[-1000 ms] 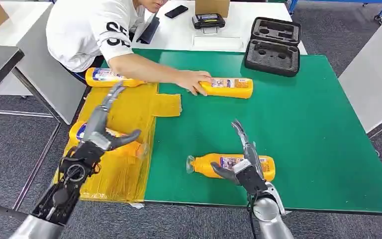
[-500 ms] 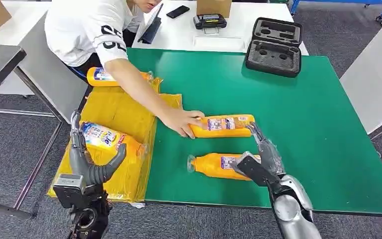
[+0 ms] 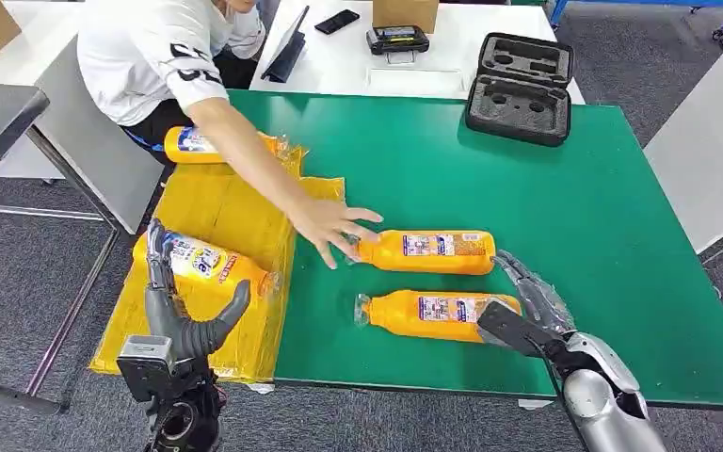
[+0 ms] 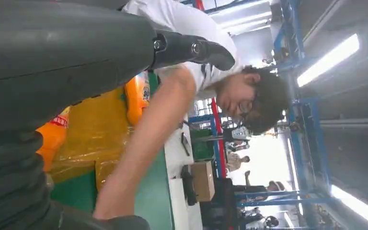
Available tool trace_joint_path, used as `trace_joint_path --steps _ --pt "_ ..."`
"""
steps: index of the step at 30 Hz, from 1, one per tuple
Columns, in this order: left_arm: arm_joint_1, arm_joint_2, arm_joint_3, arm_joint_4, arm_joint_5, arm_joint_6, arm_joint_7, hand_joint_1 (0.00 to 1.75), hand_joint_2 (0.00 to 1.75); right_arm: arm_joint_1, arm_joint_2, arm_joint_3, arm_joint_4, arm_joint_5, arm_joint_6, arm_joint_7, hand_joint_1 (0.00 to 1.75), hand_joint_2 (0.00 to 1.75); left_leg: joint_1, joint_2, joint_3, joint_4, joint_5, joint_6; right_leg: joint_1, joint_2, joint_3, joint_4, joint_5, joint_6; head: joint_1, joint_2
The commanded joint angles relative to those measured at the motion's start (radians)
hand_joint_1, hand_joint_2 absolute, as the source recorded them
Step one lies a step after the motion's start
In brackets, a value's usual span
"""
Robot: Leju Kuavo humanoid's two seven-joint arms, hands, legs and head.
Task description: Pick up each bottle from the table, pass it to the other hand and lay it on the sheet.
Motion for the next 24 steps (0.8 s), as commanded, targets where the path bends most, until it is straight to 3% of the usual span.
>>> trace_joint_path --steps 1,4,5,6,12,17,21,24 --pt "-0.022 0.033 -0.037 0.064 0.028 0.019 0.013 0.0 1.75 -0.073 -0.049 0.092 0.14 -0.015 0.04 0.012 0.0 1.75 0.0 0.001 0.005 -0.001 -0.002 -0.001 0.0 0.001 0.005 -0.001 -0.001 -0.001 0.0 0.0" --pt "-0.028 0.035 -0.042 0.076 0.033 0.019 0.015 0.0 1.75 -0.097 -0.053 0.118 0.175 -0.011 0.049 0.01 0.0 1.75 0.0 0.002 0.005 -0.001 -0.001 -0.001 0.001 0.002 0.004 -0.001 0.0 -0.001 0.0 0.0" --pt "-0.029 0.035 -0.044 0.079 0.033 0.021 0.015 0.0 1.75 -0.108 -0.056 0.133 0.19 -0.01 0.054 0.009 0.0 1.75 0.001 0.004 0.011 -0.002 -0.004 -0.002 0.001 0.003 0.011 -0.002 -0.003 -0.002 0.0 0.0" --pt "-0.029 0.032 -0.043 0.082 0.047 0.014 0.02 0.0 1.75 -0.117 -0.06 0.146 0.206 -0.012 0.061 0.01 0.0 1.75 0.0 0.002 0.006 -0.002 -0.001 -0.001 0.0 0.002 0.005 -0.002 -0.001 -0.001 0.0 0.0" --pt "-0.026 0.03 -0.046 0.088 0.045 0.016 0.02 0.0 1.75 -0.142 -0.057 0.166 0.248 -0.009 0.069 0.012 0.0 1.75 0.0 0.001 0.005 -0.001 -0.001 -0.001 0.0 0.001 0.004 -0.001 -0.001 -0.001 0.0 0.0" --pt "-0.038 0.023 -0.053 0.123 0.036 0.024 0.017 0.0 1.75 -0.265 -0.037 0.269 0.392 -0.011 0.068 0.001 0.0 1.75 0.0 0.005 0.008 -0.001 -0.002 -0.001 0.0 0.004 0.006 -0.002 -0.001 -0.002 0.0 0.0" --pt "-0.039 0.022 -0.053 0.124 0.036 0.026 0.017 0.0 1.75 -0.285 -0.032 0.282 0.406 -0.013 0.069 0.002 0.0 1.75 0.0 0.002 0.004 -0.001 0.0 -0.001 0.0 0.002 0.003 -0.001 0.0 -0.001 0.0 0.0" --pt "-0.037 0.02 -0.05 0.125 0.035 0.031 0.017 0.0 1.75 -0.361 -0.037 0.34 0.454 -0.003 0.103 0.0 0.0 1.75 0.001 0.004 0.007 -0.001 -0.001 -0.001 0.001 0.003 0.005 -0.001 -0.001 -0.002 0.0 0.0"
